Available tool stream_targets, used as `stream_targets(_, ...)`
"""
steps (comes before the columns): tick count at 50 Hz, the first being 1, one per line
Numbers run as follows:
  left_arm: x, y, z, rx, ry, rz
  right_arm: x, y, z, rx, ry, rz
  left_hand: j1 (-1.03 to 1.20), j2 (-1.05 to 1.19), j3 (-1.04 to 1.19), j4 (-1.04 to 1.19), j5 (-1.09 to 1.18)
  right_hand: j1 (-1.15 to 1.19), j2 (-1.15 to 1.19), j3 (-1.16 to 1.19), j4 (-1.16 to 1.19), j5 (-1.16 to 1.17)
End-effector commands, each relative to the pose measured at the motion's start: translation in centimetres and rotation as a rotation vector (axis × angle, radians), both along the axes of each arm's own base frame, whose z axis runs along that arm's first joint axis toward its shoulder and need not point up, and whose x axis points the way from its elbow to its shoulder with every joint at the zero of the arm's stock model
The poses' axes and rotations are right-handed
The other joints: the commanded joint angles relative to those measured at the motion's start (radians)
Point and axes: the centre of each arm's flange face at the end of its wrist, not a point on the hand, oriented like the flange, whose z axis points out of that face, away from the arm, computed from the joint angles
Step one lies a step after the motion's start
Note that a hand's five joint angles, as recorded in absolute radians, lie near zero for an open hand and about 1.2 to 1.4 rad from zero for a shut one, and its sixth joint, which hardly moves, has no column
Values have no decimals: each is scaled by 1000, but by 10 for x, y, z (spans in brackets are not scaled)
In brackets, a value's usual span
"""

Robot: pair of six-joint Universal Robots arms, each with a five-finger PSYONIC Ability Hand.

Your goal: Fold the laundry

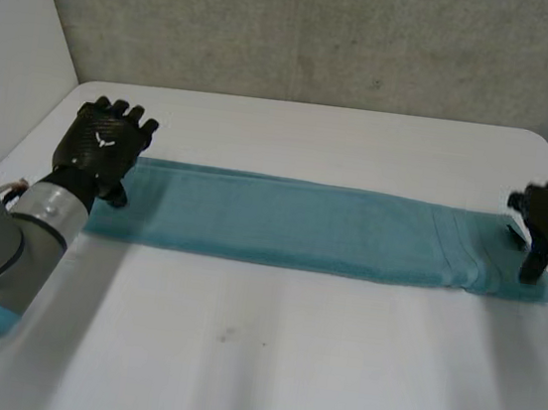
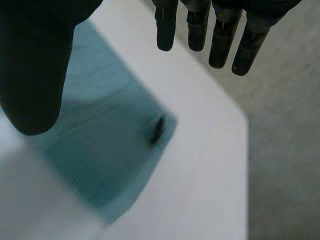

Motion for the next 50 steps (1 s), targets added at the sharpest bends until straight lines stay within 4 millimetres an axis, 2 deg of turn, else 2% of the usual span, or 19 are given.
stream_targets(1, 4, 20, 1, 171, 170, 31, -27, -1, -19, 88, -48, -10, -18, -7, -15, -5, 9, 282, 265, 267, 258, 251)
stream_targets(5, 7, 22, -3, 211, 201, 67, -34, -6, -23, 79, -75, 2, -15, -5, -12, -2, 12, 332, 315, 317, 308, 301)
stream_targets(8, 9, 20, -5, 212, 206, 86, -42, -19, -47, 63, -140, 11, -15, -5, -12, -2, 12, 405, 388, 391, 381, 375)
stream_targets(12, 10, 19, -5, 209, 208, 95, -48, -28, -59, 44, -155, 1, -18, -7, -15, -5, 9, 429, 412, 414, 405, 398)
stream_targets(19, 10, 18, -7, 213, 206, 97, -55, -35, -62, 25, -157, -10, -18, -7, -15, -5, 9, 470, 453, 455, 446, 439)
stream_targets(20, 10, 18, -9, 220, 204, 100, -56, -37, -71, 40, -158, -12, -18, -7, -15, -5, 9, 470, 453, 455, 446, 439)
stream_targets(24, 10, 19, -11, 224, 202, 99, -56, -39, -77, 51, -158, -12, -18, -7, -15, -5, 9, 523, 506, 508, 499, 492)
stream_targets(26, 10, 19, -11, 224, 202, 99, -57, -41, -77, 48, -159, -14, -21, -10, -18, -8, 6, 785, 768, 771, 761, 755)
stream_targets(27, 10, 20, -11, 226, 202, 97, -58, -43, -76, 41, -159, -16, -21, -10, -18, -8, 6, 1081, 1063, 1066, 1057, 1050)
stream_targets(28, 10, 20, -11, 226, 202, 97, -58, -43, -76, 41, -159, -16, -21, -10, -18, -8, 6, 1084, 1066, 1069, 1060, 1053)
stream_targets(29, 10, 20, -11, 226, 202, 97, -58, -44, -75, 38, -159, -15, -21, -10, -18, -8, 6, 1184, 1167, 1170, 1160, 1154)
stream_targets(36, 10, 20, -12, 230, 200, 98, -66, -50, -73, 25, -137, -49, -24, -13, -21, -11, 3, 1185, 1168, 1171, 1161, 1155)
stream_targets(40, 11, 22, -14, 236, 199, 100, -90, -58, -69, -3, -108, -148, -27, -16, -24, -14, 0, 1185, 1168, 1171, 1161, 1155)
stream_targets(41, 11, 22, -14, 238, 199, 100, -105, -62, -64, -20, -86, -205, -27, -16, -24, -14, 0, 1185, 1168, 1171, 1161, 1155)
stream_targets(44, 10, 23, -14, 239, 198, 99, -128, -69, -54, -54, -37, -293, -27, -16, -24, -14, 0, 1185, 1168, 1171, 1161, 1155)
stream_targets(45, 11, 23, -14, 238, 198, 99, -141, -74, -47, -78, 3, -340, -27, -16, -24, -14, 0, 1185, 1168, 1171, 1161, 1155)
stream_targets(50, 11, 23, -13, 234, 199, 102, -159, -83, -31, -131, 136, -394, -27, -16, -24, -14, 0, 1185, 1168, 1171, 1161, 1155)
